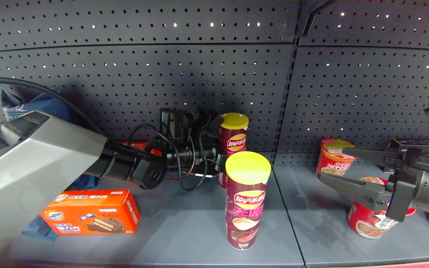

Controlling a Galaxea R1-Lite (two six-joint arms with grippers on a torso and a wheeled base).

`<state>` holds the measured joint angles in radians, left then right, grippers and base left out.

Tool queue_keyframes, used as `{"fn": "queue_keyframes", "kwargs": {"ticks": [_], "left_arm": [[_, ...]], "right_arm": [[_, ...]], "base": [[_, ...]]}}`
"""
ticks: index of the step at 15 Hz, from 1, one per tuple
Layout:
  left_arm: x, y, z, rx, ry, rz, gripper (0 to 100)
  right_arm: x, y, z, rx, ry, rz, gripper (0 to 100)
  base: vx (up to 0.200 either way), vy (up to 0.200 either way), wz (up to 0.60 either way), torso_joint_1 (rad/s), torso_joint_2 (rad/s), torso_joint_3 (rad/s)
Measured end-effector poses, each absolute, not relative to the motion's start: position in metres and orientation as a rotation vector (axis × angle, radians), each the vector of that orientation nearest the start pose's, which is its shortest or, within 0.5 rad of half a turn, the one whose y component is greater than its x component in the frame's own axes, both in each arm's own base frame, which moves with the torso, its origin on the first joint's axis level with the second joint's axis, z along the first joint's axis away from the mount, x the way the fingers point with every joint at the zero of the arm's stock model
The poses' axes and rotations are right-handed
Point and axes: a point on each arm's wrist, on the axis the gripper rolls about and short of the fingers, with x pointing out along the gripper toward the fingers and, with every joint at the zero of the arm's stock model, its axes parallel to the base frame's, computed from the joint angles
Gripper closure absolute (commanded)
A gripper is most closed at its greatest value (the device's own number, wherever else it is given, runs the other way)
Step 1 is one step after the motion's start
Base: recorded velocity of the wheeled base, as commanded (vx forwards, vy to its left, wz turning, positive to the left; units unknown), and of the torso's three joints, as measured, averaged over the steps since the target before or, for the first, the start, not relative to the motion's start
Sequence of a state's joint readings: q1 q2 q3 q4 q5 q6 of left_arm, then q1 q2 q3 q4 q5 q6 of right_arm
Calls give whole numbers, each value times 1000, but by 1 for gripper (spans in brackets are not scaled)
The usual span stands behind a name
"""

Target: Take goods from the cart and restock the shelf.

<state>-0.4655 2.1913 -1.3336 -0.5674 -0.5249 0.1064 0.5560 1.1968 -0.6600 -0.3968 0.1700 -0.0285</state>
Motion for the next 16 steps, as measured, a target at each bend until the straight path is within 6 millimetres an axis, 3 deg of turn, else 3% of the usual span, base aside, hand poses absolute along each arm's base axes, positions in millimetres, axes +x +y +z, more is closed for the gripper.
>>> {"fn": "queue_keyframes", "kwargs": {"ticks": [4, 10, 13, 16], "left_arm": [[386, -206, 134, 87, 252, -997, 0], [358, -190, 170, 90, 201, -983, 0], [332, -176, 181, 92, 209, -965, 0], [289, -152, 186, 90, 245, -927, 0]], "right_arm": [[150, 98, 232, -60, 159, 727, 0], [148, 91, 207, -71, 237, 701, 0], [148, 89, 196, -81, 283, 687, 0], [145, 92, 184, -111, 353, 666, 0]], "base": [[0, 0, 0, 0, 0, 0], [0, 0, 0, 0, 0, 0], [0, 0, 0, 0, 0, 0], [0, 0, 0, 0, 0, 0]]}}
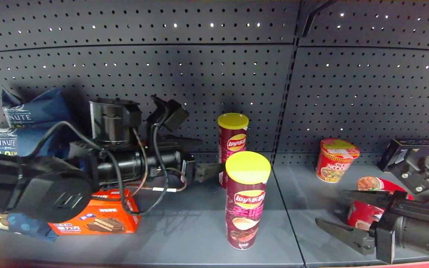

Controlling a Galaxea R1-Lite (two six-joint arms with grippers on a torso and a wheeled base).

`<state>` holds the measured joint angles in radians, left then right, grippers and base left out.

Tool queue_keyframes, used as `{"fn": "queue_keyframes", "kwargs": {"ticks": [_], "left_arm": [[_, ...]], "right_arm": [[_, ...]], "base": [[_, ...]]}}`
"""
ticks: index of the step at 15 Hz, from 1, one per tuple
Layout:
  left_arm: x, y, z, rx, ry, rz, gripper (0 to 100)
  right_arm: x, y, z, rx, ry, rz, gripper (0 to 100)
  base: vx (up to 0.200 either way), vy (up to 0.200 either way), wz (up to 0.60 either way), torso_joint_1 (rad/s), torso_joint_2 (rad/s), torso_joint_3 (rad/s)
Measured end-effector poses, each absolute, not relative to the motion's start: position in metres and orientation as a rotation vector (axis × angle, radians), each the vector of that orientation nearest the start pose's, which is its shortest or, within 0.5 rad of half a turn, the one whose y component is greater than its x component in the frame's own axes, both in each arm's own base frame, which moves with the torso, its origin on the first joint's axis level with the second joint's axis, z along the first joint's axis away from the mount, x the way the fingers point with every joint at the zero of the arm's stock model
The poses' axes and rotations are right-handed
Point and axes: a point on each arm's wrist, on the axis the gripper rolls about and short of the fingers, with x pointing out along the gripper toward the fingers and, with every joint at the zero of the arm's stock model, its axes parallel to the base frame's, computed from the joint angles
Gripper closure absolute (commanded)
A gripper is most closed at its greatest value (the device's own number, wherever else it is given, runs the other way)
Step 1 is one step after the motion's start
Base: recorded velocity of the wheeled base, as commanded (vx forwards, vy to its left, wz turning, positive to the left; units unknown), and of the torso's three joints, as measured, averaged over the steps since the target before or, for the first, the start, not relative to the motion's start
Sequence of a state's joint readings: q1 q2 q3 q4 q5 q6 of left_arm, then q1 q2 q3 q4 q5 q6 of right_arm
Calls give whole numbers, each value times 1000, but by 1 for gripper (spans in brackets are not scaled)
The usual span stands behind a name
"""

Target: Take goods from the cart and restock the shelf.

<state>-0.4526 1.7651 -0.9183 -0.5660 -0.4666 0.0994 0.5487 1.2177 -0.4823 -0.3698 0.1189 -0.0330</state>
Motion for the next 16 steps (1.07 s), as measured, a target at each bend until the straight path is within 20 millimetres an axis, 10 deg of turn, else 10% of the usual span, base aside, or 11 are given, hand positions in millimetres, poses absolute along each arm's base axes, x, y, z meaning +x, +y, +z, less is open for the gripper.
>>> {"fn": "queue_keyframes", "kwargs": {"ticks": [8, 16], "left_arm": [[202, -100, 183, 164, 386, -560, 0], [182, -87, 199, 193, 354, -435, 0]], "right_arm": [[156, 116, 161, -178, 475, 606, 0], [189, 145, 152, -207, 531, 587, 0]], "base": [[0, 0, 0, 0, 0, 0], [0, 0, 0, 0, 0, 0]]}}
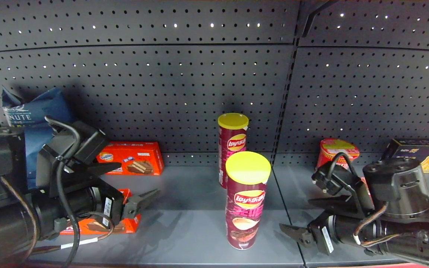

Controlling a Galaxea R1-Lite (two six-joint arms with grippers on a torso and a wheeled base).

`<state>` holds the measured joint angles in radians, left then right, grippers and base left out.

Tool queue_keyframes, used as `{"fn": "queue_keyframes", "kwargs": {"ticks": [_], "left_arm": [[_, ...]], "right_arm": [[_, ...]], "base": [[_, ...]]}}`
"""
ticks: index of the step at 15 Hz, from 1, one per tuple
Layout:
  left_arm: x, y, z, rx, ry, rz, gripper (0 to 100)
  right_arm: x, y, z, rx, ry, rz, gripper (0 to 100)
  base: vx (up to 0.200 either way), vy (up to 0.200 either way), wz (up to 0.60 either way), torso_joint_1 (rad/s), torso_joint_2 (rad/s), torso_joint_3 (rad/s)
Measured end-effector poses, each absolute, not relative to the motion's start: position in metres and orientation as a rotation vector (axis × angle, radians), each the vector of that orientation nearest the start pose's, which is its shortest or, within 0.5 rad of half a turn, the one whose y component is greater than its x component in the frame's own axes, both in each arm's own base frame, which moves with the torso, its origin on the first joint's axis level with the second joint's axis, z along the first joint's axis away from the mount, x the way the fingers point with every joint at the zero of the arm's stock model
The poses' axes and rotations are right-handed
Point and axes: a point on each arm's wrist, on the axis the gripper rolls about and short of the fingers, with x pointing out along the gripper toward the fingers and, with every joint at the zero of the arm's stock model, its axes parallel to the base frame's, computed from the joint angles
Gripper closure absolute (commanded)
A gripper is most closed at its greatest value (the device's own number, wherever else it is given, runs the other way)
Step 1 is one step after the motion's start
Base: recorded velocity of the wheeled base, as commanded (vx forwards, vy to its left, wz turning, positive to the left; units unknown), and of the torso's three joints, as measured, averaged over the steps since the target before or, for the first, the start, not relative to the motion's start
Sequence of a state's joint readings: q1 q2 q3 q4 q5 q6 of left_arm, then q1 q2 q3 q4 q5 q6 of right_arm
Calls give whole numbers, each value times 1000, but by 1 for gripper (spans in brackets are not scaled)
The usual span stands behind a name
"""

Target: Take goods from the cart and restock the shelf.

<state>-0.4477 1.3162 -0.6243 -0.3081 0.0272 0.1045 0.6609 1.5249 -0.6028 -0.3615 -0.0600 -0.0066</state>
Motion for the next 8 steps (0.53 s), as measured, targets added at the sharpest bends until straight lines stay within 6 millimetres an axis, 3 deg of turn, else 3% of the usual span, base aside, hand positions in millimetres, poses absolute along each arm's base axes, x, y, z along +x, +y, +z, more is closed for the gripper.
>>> {"fn": "queue_keyframes", "kwargs": {"ticks": [8], "left_arm": [[182, -86, 197, 190, 361, -432, 0]], "right_arm": [[203, 175, 148, -226, 535, 641, 0]], "base": [[0, 0, 0, 0, 0, 0]]}}
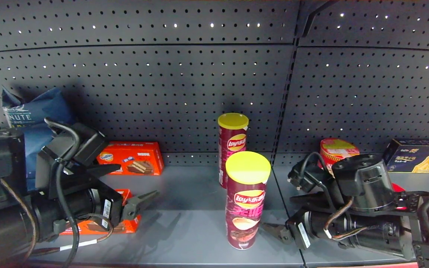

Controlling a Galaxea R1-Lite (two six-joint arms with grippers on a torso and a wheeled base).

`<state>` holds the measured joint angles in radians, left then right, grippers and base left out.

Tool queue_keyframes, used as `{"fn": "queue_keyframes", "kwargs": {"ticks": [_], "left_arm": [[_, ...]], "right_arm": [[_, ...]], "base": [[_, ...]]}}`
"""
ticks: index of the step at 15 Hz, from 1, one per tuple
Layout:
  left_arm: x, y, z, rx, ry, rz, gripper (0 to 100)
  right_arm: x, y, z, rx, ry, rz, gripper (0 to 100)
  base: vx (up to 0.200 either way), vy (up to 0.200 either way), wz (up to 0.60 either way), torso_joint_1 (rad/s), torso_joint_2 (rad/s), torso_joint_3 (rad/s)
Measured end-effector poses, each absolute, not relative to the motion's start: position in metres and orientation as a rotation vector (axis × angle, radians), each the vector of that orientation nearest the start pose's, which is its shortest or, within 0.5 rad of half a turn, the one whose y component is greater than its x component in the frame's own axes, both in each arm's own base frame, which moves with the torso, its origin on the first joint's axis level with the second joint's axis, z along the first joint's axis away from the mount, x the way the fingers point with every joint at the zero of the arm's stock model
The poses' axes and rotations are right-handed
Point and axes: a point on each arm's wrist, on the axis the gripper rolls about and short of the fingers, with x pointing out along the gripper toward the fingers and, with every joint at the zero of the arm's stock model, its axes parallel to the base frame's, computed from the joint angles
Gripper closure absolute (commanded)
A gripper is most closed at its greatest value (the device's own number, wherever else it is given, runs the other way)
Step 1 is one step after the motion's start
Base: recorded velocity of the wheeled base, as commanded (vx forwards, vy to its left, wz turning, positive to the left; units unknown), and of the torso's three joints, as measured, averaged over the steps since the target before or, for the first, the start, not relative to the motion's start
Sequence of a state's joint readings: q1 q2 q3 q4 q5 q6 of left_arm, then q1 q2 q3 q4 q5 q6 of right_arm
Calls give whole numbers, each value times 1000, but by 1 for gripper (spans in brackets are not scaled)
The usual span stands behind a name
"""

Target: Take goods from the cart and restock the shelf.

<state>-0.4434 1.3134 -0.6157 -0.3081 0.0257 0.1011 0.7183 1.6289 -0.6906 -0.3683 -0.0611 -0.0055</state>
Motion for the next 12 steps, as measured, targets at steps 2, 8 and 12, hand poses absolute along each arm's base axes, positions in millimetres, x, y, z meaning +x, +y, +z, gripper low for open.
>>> {"fn": "queue_keyframes", "kwargs": {"ticks": [2, 8, 12], "left_arm": [[182, -86, 197, 189, 360, -433, 0], [182, -86, 197, 187, 359, -432, 0], [182, -86, 197, 187, 361, -433, 0]], "right_arm": [[206, 180, 147, -227, 537, 644, 0], [211, 187, 143, -222, 537, 650, 0], [212, 187, 142, -218, 543, 649, 0]], "base": [[0, 0, 0, 0, 0, 0], [0, 0, 0, 0, 0, 0], [0, 0, 0, 0, 0, 0]]}}
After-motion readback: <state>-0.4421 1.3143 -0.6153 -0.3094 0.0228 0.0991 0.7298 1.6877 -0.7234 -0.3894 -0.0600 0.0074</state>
